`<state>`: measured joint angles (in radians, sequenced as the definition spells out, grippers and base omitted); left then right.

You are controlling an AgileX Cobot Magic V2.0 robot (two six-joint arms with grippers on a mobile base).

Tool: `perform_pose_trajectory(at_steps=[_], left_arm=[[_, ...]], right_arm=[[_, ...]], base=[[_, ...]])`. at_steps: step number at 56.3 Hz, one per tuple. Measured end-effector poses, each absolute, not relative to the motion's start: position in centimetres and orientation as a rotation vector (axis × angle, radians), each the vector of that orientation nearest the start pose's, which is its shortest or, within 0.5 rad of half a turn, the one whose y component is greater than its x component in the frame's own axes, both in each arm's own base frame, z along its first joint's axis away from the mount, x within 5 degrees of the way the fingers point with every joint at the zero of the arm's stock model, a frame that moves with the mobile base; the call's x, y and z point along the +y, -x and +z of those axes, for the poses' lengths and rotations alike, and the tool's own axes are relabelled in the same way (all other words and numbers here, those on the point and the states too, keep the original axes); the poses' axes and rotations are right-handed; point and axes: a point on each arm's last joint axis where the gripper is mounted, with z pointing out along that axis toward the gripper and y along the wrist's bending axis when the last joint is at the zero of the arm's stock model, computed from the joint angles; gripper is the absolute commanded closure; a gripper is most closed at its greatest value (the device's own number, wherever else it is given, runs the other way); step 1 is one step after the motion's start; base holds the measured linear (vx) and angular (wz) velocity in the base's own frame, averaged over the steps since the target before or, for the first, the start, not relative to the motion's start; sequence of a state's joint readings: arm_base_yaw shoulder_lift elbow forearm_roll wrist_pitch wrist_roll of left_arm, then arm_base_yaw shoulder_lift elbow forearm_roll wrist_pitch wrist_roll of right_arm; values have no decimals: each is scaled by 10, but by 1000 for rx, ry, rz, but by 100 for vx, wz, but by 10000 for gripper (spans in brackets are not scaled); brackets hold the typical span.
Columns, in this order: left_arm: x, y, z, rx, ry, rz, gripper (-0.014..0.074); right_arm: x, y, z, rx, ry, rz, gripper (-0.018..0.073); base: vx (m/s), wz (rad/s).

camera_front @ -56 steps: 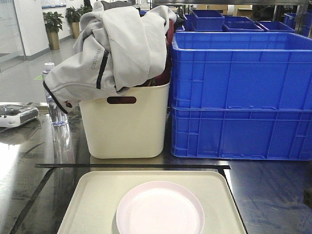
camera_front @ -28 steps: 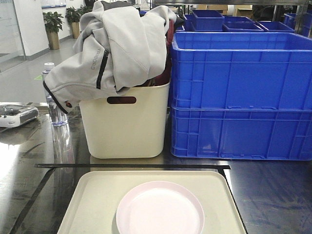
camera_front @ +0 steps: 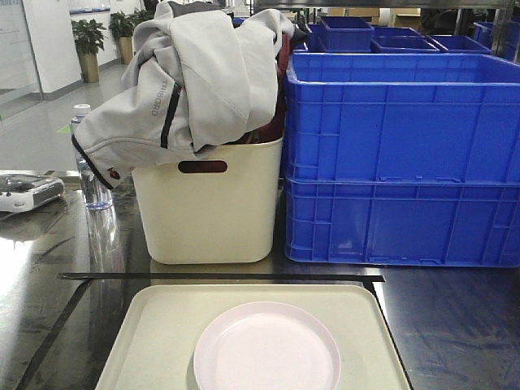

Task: Grab plate from conveyor and place on tray

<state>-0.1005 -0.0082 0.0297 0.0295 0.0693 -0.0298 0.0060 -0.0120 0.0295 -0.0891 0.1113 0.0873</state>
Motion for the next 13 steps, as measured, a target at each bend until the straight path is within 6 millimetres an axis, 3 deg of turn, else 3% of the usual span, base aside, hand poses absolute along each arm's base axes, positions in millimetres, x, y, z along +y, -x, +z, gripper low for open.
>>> perform_pose_trajectory(at_steps=[13], left_arm=[[-6,-57,197,1573,-77,-78,593]], right_arm=[[-1,-57,194,1612,-4,-2,568]], base=[[0,0]])
